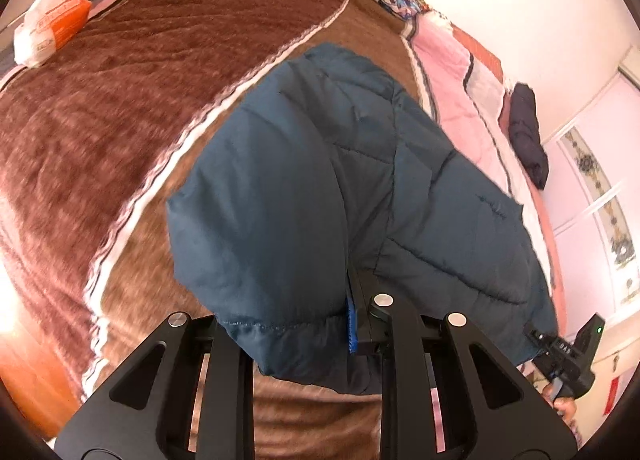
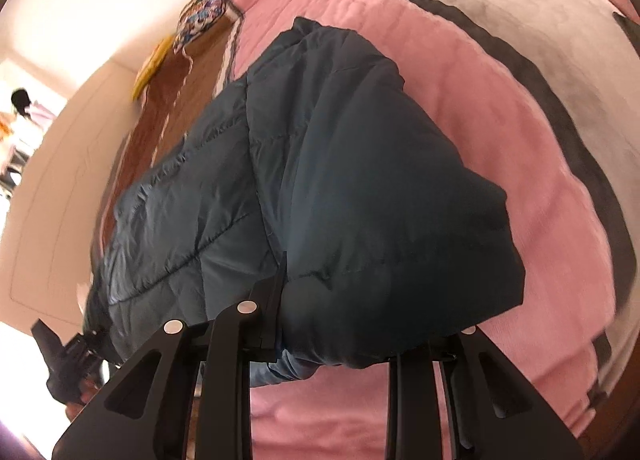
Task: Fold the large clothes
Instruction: 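Grasp the folded teal jacket edge with the left gripper and lift it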
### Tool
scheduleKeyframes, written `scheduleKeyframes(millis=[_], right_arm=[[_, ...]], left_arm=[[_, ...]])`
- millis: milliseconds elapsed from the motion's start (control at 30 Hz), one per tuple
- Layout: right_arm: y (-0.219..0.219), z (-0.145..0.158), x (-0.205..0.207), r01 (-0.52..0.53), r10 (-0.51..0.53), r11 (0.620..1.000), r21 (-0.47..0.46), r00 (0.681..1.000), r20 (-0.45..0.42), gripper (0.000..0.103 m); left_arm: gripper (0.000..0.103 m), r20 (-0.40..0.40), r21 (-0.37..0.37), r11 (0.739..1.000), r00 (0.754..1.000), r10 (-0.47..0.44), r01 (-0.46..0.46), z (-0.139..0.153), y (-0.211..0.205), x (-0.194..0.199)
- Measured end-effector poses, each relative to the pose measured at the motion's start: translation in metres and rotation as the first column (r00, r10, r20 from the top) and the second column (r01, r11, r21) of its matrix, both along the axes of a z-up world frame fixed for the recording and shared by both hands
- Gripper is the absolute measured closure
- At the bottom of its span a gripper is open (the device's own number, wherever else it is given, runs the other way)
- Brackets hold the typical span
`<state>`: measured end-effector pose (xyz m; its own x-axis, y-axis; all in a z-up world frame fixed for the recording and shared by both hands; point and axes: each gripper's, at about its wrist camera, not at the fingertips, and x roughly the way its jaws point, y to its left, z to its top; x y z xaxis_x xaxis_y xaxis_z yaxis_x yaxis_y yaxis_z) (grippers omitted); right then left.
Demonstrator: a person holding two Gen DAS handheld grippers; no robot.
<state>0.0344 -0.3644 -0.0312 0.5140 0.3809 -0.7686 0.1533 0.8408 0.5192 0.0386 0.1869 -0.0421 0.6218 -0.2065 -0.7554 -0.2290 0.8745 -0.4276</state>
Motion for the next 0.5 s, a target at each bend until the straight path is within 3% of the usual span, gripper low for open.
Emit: scheduleKeyframes(millis=[300, 500], right_arm=[[0.007, -0.012, -0.013, -0.01, 0.009, 0.998, -0.065, 1.0, -0.024, 0.076], [0.007, -0.017, -0.007, 0.031, -0.037, 0.997, -0.075, 0.997, -0.072, 0.067]], left_arm=[[0.081, -0.004, 0.014, 1.0, 1.0, -0.003, 0.003, -0.016, -0.002, -0.022], [0.076, 0.006, 0.014, 1.0, 1.0, -0.011, 0.01, -0.02, -0.004, -0.024]])
